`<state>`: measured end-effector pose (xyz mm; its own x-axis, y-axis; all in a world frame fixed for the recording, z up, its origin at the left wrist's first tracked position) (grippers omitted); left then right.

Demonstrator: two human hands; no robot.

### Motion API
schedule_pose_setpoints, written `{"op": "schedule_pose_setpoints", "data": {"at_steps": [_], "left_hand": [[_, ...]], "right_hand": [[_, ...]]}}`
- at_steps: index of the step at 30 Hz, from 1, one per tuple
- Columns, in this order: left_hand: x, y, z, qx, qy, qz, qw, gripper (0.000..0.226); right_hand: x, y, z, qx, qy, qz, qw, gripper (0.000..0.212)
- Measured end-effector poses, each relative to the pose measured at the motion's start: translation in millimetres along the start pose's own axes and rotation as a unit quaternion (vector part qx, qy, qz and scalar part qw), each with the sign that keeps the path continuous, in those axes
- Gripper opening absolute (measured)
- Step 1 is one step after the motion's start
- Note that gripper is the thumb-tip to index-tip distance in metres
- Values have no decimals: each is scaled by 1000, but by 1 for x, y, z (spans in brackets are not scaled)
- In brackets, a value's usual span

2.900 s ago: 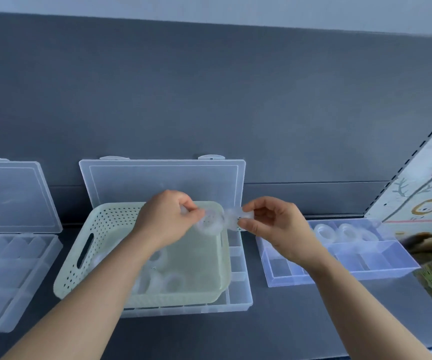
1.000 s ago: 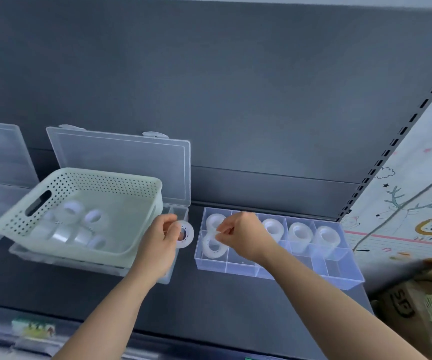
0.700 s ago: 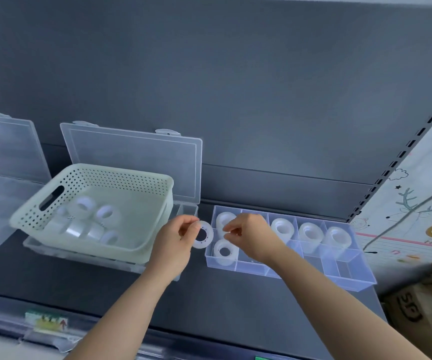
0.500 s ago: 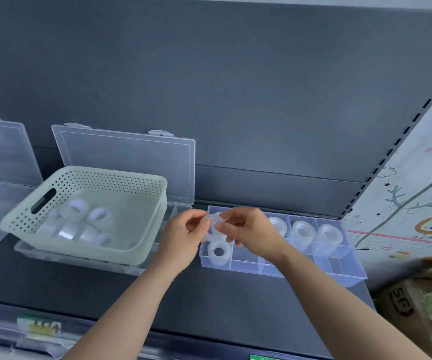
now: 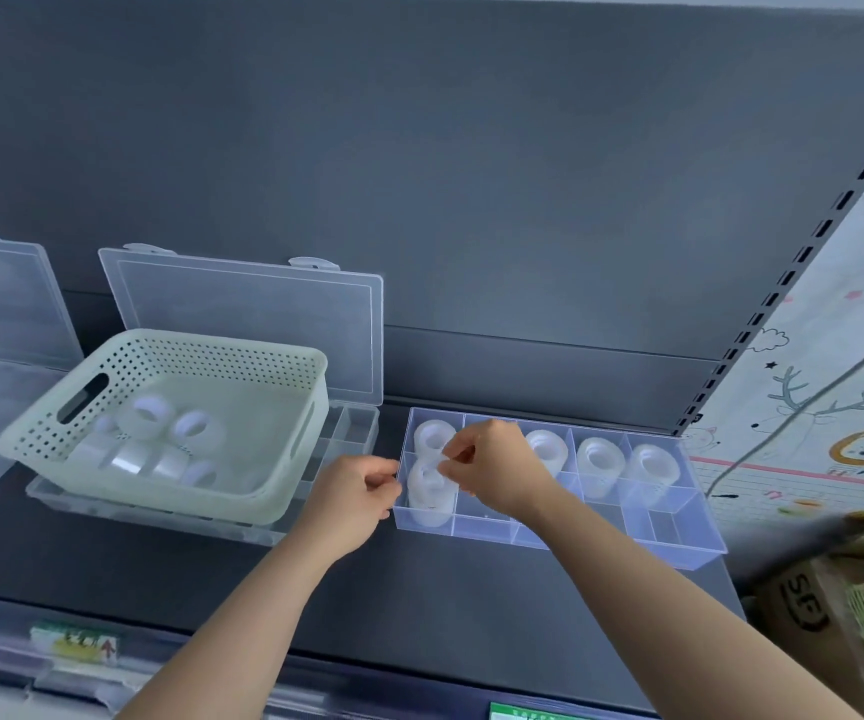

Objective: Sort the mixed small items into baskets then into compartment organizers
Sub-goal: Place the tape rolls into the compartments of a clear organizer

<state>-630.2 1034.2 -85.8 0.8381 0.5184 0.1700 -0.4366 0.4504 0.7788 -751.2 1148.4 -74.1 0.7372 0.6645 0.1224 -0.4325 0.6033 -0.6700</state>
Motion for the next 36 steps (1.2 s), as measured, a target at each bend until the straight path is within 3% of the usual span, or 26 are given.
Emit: {"op": "schedule_pose_setpoints", "data": {"at_steps": [6,8,11,13,17,21,27,32,36], "left_hand": [[-1,-2,-2,-28,-13,-7,999,23],[0,3,1,-66,-9,-25,997,26],[4,23,14,-155,19,-75,985,13],[10,39,31,-190,49,-115,974,21],[24,61,92,-226,106,-184,951,34],[12,19,178,-304,124,-139,935,38],[-46,-87,241,-370,8,5,929,60],[-71,-113,237,-346,-61,-11,936,62],[-71,-108,251,-240,-66,-49,967,58]], "right_hand": [[-7,-10,-15,148,-44,25,988,24],[-4,-15,-12,167,-31,41,985,28],[2,-29,4,188,12,70,980,26],[5,-42,17,197,34,82,976,26],[5,-83,27,172,47,118,977,27],[-5,-137,11,81,32,175,981,30],[-40,-197,-52,8,-53,169,984,33],[-75,-216,-118,32,-139,117,983,43],[-90,-219,-153,52,-193,88,976,56]]}}
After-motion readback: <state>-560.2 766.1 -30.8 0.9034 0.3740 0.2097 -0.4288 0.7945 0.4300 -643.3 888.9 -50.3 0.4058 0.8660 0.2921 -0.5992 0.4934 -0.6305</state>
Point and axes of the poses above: each hand's wrist, its own x-axis away from the middle knuckle, its own z-axis out of the back of the hand, y = z × x, the point moved 9 cm from there along -x, towards the middle knuckle, and after that the axes turned 2 degrees about -z, right-handed, at the moved point
